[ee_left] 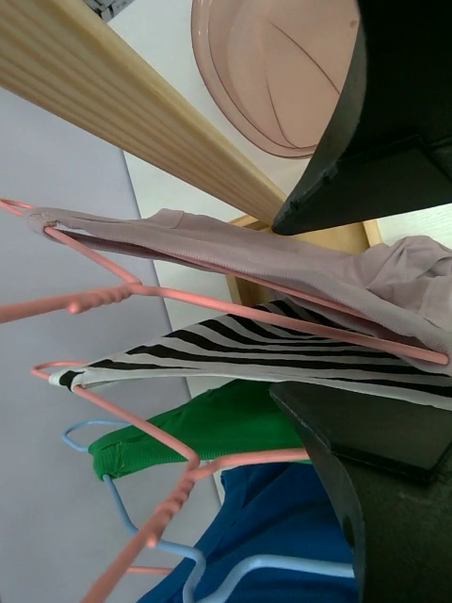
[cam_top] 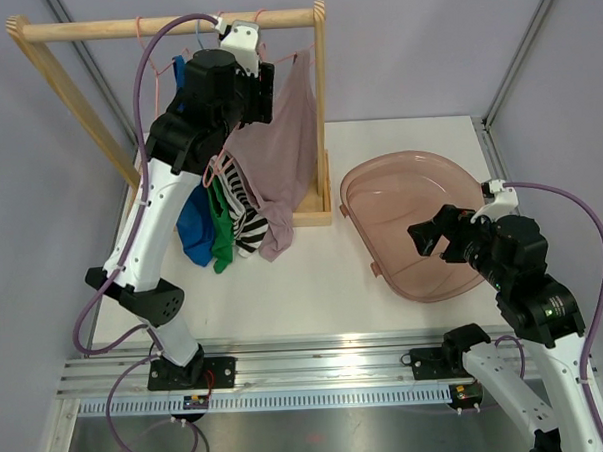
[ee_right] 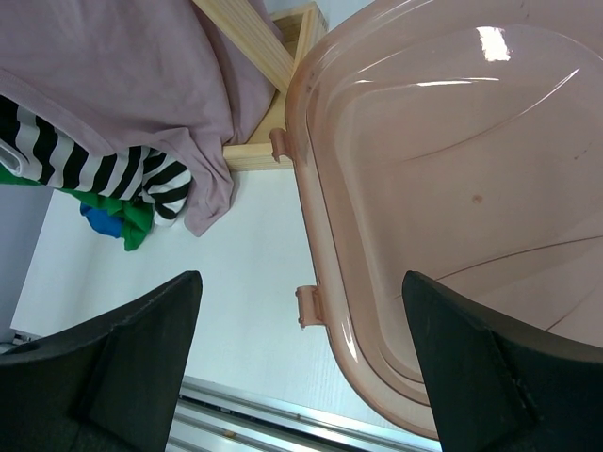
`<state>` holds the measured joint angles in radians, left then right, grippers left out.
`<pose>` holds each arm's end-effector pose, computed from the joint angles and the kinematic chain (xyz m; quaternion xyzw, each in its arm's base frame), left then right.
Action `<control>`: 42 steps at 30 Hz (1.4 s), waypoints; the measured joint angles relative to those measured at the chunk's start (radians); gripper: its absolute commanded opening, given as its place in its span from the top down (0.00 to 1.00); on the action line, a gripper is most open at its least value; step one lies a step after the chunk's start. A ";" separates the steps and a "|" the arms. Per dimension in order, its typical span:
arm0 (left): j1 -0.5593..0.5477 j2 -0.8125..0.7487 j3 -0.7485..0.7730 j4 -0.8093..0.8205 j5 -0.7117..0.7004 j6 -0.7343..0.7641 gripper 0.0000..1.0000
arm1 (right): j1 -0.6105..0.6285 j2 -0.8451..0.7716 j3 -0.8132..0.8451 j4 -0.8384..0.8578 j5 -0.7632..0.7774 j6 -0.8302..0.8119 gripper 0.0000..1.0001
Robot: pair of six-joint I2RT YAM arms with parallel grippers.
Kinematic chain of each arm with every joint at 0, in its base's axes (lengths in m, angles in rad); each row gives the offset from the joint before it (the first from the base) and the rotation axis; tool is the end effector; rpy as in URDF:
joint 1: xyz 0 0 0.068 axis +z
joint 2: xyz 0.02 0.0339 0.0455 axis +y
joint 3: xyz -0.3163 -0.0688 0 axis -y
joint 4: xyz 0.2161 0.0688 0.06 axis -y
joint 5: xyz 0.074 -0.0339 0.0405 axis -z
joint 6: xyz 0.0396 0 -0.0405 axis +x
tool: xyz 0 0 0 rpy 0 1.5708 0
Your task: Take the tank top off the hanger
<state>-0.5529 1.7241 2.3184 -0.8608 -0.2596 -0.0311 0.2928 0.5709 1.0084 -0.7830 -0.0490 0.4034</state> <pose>0.2794 -0.1605 0.5672 0.1274 0.7817 -0.0747 0.6059 0.0291 0.0108 0.3919 0.0311 0.8174 0.2149 0.5335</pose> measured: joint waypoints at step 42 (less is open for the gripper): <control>0.014 -0.101 -0.019 0.001 0.122 -0.177 1.00 | 0.000 0.002 0.000 0.000 -0.027 -0.003 0.05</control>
<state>-0.5385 1.6226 2.2993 -0.8597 -0.1375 -0.2081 0.2928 0.5728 1.0084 -0.7830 -0.0765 0.4000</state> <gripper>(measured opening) 0.025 0.949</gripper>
